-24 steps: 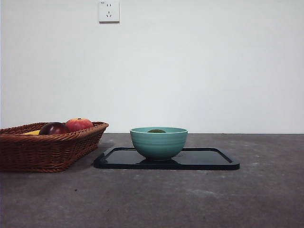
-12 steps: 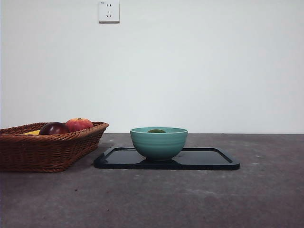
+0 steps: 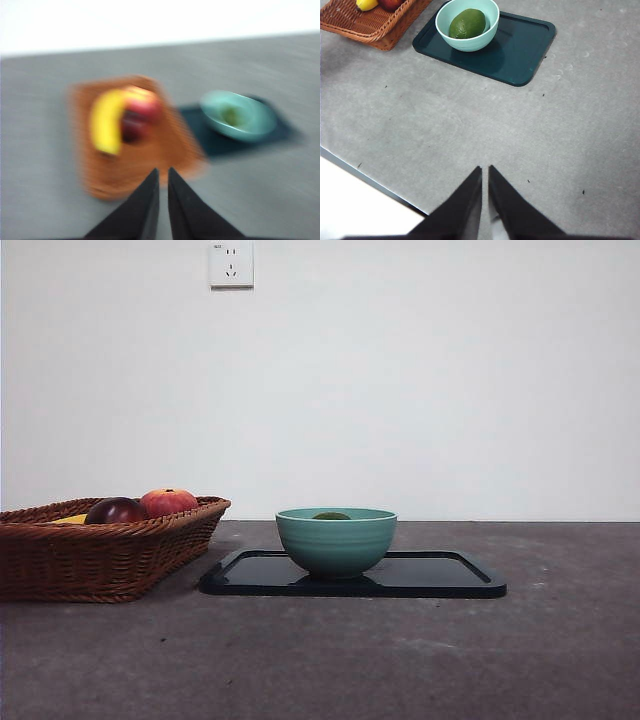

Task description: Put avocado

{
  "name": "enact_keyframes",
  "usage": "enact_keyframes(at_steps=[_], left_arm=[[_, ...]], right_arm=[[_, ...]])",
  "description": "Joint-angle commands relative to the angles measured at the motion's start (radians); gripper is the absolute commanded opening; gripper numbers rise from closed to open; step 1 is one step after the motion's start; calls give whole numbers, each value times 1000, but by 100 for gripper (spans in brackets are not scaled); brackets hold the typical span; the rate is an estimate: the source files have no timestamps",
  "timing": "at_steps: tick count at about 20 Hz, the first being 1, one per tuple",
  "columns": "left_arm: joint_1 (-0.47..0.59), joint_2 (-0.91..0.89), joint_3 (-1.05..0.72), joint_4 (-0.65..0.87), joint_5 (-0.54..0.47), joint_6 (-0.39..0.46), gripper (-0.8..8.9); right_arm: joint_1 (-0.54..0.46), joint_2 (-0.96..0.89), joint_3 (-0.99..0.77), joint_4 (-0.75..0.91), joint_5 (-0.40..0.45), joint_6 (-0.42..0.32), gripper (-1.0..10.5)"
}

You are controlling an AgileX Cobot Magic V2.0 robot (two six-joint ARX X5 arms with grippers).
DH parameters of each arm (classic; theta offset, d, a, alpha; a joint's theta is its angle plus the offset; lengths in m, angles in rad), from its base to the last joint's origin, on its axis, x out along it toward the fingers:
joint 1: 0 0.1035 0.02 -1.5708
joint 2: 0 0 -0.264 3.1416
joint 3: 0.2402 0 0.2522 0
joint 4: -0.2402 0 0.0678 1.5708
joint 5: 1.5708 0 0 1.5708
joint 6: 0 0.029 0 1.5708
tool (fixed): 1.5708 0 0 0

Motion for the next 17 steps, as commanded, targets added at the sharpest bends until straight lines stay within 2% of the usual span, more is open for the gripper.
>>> enact_keyframes(at_steps=[1,4,6,14,17], left_arm=[[93,-13,-142,219,3,50,26],[130,-29,-356,500,3,44,26],[130,-57,-461,579,3,44,26],[130,-214,-700,595,3,42,26],[131,-262,-742,626,-22,-20,26]], right_arm=[[11,2,6,11,1,3,17],[11,2,6,11,1,3,17],[11,2,6,11,1,3,17],[11,2,6,11,1,3,17],[11,2,6,11,1,3,17]])
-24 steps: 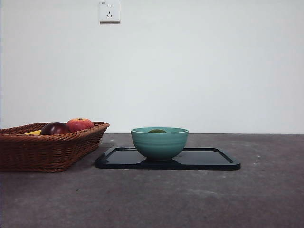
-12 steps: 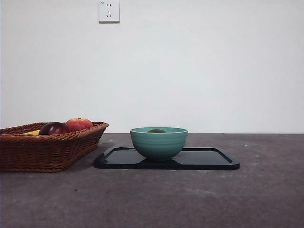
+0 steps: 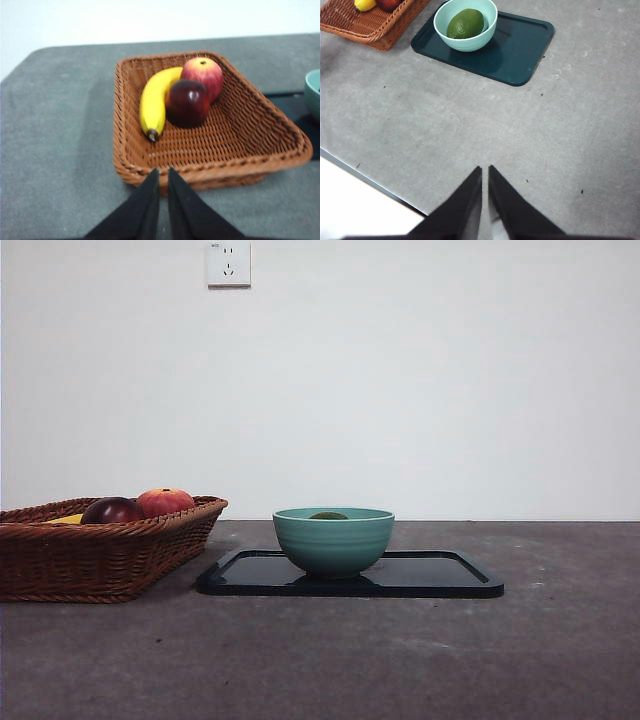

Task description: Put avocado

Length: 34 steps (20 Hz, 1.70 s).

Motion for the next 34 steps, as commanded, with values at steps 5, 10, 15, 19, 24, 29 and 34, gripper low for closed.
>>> enact_keyframes(at_steps=[5,10,15,19,24,29,34], left_arm=[[16,-35,-53,39,-18,-95,26],[31,-35,-69,49,-19,-94,26],[39,-35,-69,44,-28,-86,26],[38,-35,-69,79,-28,-87,26],[39,-35,-69,78,-27,-87,26],[39,-35,-69,78,-27,-87,26],[39,-35,-69,77,-27,-87,26]], right_arm=[[11,2,6,11,1,3,17],[11,2,6,11,1,3,17],[11,2,6,11,1,3,17],[11,2,6,11,1,3,17],[11,2,6,11,1,3,17],[11,2,6,11,1,3,17],[-58,-17,6,13,9,-66,17]])
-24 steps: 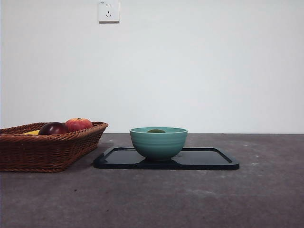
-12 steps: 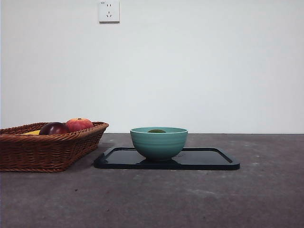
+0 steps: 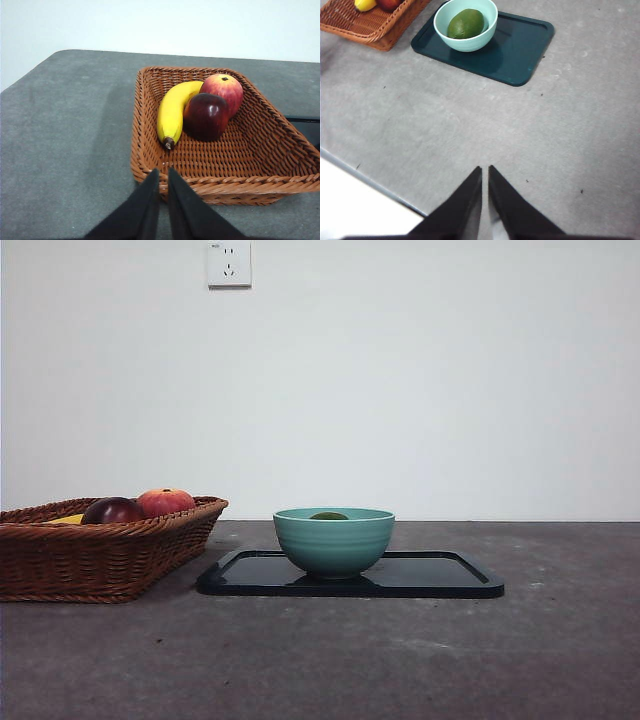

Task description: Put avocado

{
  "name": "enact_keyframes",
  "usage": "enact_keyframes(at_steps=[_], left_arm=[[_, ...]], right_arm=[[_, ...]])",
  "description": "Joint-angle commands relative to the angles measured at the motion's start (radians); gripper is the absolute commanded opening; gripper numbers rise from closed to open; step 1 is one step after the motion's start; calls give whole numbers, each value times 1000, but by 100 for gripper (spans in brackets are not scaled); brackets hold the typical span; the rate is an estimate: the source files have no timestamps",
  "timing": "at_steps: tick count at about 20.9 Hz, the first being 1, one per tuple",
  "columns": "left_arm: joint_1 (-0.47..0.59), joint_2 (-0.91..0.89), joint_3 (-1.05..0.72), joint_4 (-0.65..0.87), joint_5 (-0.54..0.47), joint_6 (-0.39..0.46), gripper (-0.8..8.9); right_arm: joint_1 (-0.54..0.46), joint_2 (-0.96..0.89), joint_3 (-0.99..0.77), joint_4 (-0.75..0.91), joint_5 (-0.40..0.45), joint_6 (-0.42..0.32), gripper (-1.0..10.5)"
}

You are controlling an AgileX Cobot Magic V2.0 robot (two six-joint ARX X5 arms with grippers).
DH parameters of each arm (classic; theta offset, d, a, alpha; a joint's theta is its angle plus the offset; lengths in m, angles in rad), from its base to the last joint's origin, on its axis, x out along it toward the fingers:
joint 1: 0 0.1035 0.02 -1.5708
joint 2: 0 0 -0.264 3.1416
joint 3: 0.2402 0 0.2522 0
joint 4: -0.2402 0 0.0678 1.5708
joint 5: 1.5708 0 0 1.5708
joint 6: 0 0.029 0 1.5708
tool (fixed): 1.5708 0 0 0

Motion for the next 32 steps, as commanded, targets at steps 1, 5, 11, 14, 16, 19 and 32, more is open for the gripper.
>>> enact_keyframes(at_steps=[1,5,11,14,16,19,32], left_arm=[[1,-2,-21,18,-3,1,26],[1,-2,-21,18,-3,1,26],[1,-2,-21,18,-3,1,26],[1,-2,-21,18,-3,1,26],[1,-2,-21,18,-3,1,26],[1,-2,-21,18,-3,1,26],[1,-2,-21,18,-3,1,26]], right_arm=[[-80,-17,6,14,14,-121,17],[-290,-77,-82,297,140,-302,17],[-613,-287,-563,973,42,-420,17],[-725,-361,-710,1042,-116,-420,17],[-769,-384,-755,1043,-170,-421,17],[-826,-398,-808,1043,-201,-423,17],[-877,-404,-901,1032,-212,-423,17]])
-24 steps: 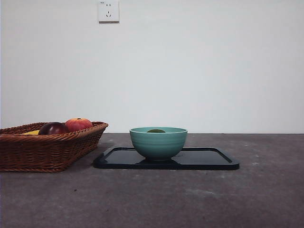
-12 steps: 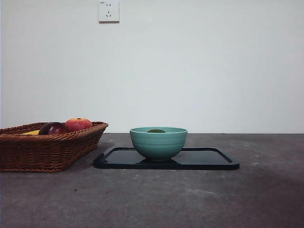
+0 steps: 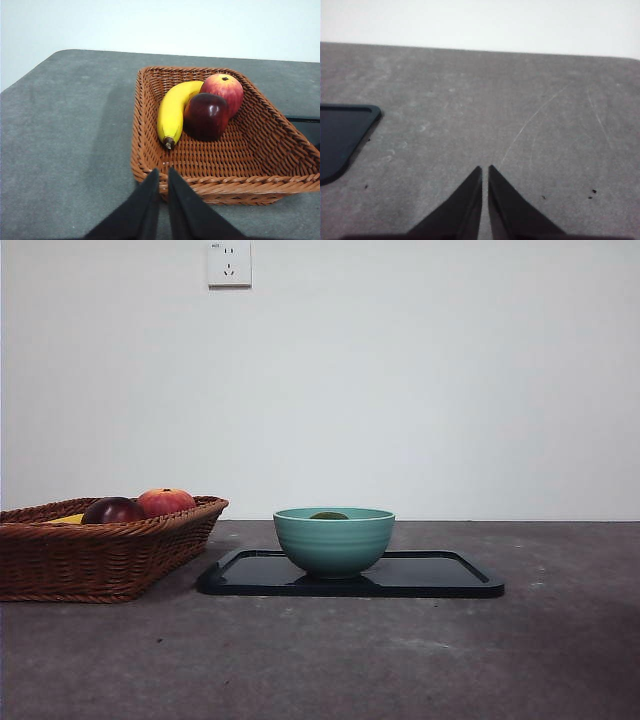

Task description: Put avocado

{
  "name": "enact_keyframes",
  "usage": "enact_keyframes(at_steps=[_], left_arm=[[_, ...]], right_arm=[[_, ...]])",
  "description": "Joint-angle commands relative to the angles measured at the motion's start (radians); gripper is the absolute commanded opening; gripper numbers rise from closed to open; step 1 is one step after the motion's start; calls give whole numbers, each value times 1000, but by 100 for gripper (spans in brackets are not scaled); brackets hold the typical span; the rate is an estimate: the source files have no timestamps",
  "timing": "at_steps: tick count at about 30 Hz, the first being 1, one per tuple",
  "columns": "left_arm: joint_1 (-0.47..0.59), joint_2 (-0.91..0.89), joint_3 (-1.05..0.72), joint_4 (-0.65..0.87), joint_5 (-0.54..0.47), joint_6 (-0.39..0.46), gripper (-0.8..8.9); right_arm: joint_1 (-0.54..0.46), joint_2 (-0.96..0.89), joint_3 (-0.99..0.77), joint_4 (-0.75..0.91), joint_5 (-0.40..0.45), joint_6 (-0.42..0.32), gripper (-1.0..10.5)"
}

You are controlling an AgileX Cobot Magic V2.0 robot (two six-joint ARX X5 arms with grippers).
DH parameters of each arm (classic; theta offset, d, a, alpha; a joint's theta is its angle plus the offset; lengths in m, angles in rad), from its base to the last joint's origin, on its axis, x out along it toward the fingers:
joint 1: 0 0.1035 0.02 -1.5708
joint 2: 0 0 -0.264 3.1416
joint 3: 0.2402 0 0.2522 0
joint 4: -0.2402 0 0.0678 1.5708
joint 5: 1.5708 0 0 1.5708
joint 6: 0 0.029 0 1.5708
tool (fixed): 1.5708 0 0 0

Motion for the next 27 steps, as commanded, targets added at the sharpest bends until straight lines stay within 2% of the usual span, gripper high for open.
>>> enact_keyframes(at_steps=[1,27], left_arm=[[1,-2,-21,18,-3,1,26],[1,-2,-21,18,-3,1,26]], right_arm=[[-3,-6,-5,7,-3,-11,17],[0,-6,-5,4,0,-2,17]])
